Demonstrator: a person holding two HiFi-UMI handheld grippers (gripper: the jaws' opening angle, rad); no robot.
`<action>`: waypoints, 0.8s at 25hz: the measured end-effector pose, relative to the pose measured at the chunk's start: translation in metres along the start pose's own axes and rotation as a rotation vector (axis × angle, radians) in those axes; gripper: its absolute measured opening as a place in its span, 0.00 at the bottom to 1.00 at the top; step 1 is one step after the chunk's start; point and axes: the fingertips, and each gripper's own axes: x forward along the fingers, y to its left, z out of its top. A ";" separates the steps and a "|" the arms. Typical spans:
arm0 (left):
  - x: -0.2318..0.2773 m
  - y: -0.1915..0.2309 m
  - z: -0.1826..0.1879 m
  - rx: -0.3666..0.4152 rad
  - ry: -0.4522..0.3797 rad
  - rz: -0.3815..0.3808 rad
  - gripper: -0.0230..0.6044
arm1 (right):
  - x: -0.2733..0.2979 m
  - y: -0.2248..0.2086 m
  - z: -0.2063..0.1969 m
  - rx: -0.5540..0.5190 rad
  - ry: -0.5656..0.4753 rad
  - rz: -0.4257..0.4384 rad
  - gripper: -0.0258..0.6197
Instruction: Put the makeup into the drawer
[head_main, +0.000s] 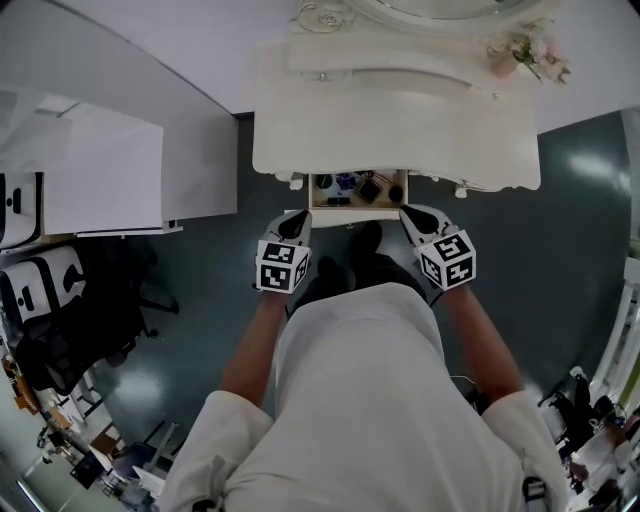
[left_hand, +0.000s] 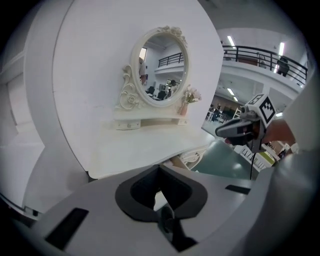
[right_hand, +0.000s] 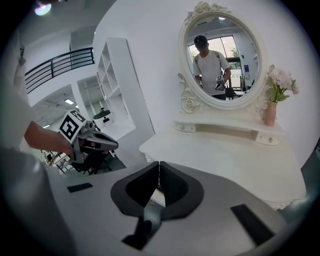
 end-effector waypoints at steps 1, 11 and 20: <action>-0.009 -0.002 0.000 -0.012 -0.017 -0.011 0.06 | -0.003 0.004 -0.001 -0.016 0.001 -0.011 0.09; -0.082 0.006 -0.011 -0.065 -0.133 -0.056 0.06 | -0.024 0.062 0.009 -0.093 -0.038 -0.062 0.09; -0.125 0.001 -0.013 -0.055 -0.201 -0.104 0.06 | -0.065 0.094 0.017 -0.101 -0.113 -0.133 0.09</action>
